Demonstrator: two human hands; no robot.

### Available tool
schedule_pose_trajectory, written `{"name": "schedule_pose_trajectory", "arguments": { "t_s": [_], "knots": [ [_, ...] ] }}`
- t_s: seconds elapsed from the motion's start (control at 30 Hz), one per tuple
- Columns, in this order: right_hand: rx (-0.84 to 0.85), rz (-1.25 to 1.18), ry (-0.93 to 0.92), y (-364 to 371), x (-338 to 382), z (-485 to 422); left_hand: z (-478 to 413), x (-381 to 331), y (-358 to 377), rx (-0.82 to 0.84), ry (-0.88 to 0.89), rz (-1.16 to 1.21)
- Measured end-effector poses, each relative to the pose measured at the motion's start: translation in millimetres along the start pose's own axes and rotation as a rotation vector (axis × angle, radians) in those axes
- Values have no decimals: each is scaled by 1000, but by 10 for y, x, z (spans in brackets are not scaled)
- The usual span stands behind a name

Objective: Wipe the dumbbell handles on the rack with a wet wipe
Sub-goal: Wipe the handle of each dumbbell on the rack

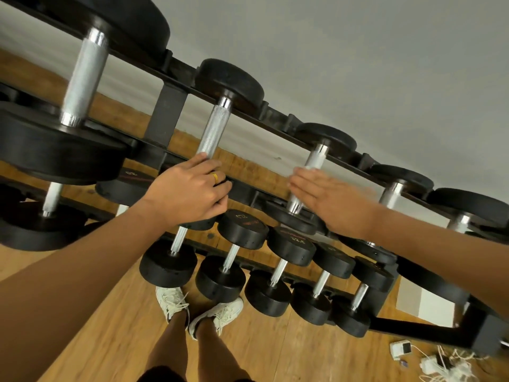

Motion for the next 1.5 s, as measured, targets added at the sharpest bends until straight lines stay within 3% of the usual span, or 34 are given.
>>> {"name": "schedule_pose_trajectory", "arguments": {
  "t_s": [0.1,0.27,0.4,0.47,0.63,0.8,0.9,1.1,1.3,1.5],
  "knots": [
    [38,-37,-58,32,47,-7,4,14,-8,-2,6,-1],
    [-79,-52,182,-113,-447,-19,-1,6,3,11,15,-2],
    [-31,-53,-24,96,158,7,-10,9,-10,14,15,-11],
    [-22,-65,-53,57,120,-1,-14,13,-21,7,18,-12],
    [-125,-94,180,-106,-339,-91,-14,21,-22,-4,18,-2],
    [-97,-138,-91,6,236,-127,-29,31,-23,29,11,-7],
    [-38,-189,-109,-1,91,-154,-29,22,-24,38,14,3],
    [-172,-264,-140,-107,59,-94,-24,21,-32,40,24,-7],
    [-396,-357,15,-209,-29,3,-22,17,-32,70,27,-22],
    [-631,-776,484,-42,-283,241,-50,-37,1,140,67,-85]
  ]
}}
Point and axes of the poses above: each hand's wrist, its own z-axis away from the middle knuckle, its own y-axis out of the palm, x = y × z, the point moved 10 cm from there along -z, towards the middle knuckle, and after that the axes turned 2 degrees about -z, right-handed, at the moved point
